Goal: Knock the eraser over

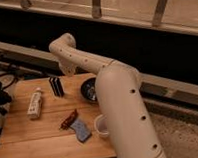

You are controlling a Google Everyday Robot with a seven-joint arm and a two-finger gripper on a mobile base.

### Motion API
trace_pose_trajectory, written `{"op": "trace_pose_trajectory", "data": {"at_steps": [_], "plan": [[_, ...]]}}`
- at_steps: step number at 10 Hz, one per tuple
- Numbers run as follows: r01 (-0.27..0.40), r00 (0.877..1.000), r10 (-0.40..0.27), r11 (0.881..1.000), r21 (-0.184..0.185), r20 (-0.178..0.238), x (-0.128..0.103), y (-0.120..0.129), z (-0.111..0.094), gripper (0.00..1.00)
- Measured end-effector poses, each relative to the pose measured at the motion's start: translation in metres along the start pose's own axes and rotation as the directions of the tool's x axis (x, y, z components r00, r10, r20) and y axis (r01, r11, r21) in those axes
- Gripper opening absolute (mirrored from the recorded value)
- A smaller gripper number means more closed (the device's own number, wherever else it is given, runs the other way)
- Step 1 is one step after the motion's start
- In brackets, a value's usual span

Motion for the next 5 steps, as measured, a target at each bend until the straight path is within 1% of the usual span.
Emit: {"op": "trace_pose_trajectory", "data": {"at_steps": [1, 3, 5], "plan": [[0.005, 1.000, -0.005, 1.000, -0.016, -0.016, -0.001, 0.002, 0.000, 0.00], [0.015, 0.999, -0.018, 0.998, -0.065, -0.049, -0.002, 0.011, 0.002, 0.00], [0.029, 0.998, -0.034, 0.995, -0.100, -0.053, -0.003, 0.015, 0.003, 0.00]]}}
